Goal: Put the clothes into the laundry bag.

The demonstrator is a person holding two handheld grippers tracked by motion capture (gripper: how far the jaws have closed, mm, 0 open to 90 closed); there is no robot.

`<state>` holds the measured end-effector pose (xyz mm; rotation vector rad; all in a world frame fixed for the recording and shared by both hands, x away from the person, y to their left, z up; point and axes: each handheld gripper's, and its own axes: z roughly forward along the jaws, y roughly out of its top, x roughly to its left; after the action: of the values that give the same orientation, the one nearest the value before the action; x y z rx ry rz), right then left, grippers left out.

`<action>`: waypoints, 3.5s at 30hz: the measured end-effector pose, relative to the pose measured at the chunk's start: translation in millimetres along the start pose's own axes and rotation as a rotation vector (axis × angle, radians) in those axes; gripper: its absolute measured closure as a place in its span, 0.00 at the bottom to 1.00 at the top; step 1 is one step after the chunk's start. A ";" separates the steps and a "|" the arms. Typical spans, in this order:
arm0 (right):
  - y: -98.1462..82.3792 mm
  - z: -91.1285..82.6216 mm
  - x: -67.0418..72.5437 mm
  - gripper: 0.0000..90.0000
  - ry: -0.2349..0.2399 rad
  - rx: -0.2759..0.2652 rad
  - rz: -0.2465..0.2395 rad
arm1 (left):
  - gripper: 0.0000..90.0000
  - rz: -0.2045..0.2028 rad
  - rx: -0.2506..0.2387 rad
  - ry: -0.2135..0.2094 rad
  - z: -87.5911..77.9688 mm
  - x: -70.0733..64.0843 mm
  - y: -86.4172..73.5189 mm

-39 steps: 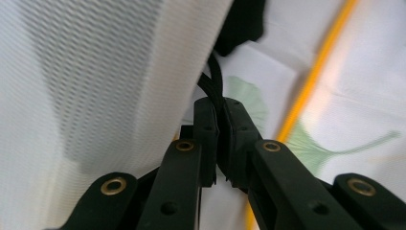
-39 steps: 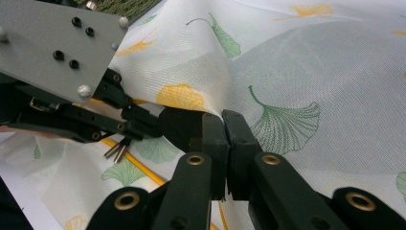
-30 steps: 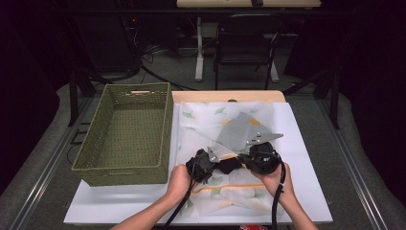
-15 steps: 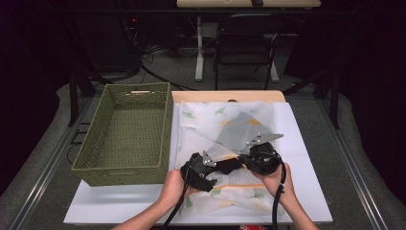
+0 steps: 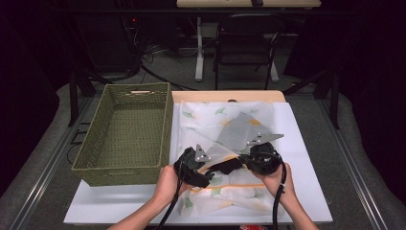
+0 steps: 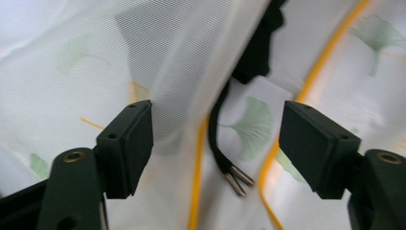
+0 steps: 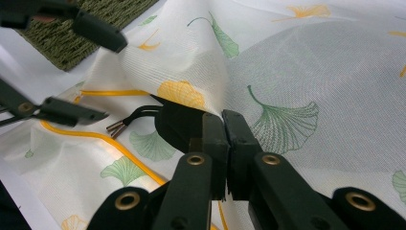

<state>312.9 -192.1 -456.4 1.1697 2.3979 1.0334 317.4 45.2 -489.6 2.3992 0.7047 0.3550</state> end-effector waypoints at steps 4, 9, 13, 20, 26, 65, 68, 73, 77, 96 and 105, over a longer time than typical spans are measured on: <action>0.0 0.6 0.2 0.99 0.002 0.000 0.006 | 0.24 -0.040 0.004 0.028 14.0 5.6 2.4; -0.4 0.7 -0.9 0.99 0.005 0.000 0.002 | 0.14 -0.047 0.012 0.023 22.7 9.3 3.1; -0.8 0.5 -1.3 0.99 0.006 0.000 0.007 | 0.21 -0.045 0.011 0.013 28.2 10.2 3.6; -1.4 -0.1 -1.4 0.99 0.006 0.001 0.007 | 0.60 -0.035 -0.021 0.022 28.3 11.0 1.9; -2.4 0.4 -1.5 0.99 0.009 0.007 0.010 | 0.87 -0.023 -0.037 0.002 27.5 14.0 -0.3; -42.6 6.2 -5.0 0.99 0.045 0.203 0.016 | 0.96 0.149 0.135 -0.188 30.8 -19.1 -8.9; -45.5 11.9 -5.7 0.99 0.048 0.229 0.018 | 0.96 0.146 0.151 -0.203 32.6 -20.4 -9.6; -51.3 26.5 -3.7 0.99 0.047 0.287 0.001 | 0.95 0.131 0.177 -0.223 38.4 -21.3 -11.7; -54.0 36.8 -1.1 0.98 0.046 0.324 -0.019 | 0.89 0.126 0.194 -0.250 41.5 -21.6 -12.2; -59.7 45.0 -6.6 0.71 0.072 0.367 -0.027 | 0.58 0.092 0.213 -0.309 40.7 -17.6 -15.4; -51.5 31.6 -2.8 0.25 0.068 0.340 -0.072 | 0.30 0.068 0.172 -0.284 11.3 -8.9 -18.8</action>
<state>301.7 -200.6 -515.2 1.1551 2.7242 0.6702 307.1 47.5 -510.8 2.5701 0.5429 -0.0233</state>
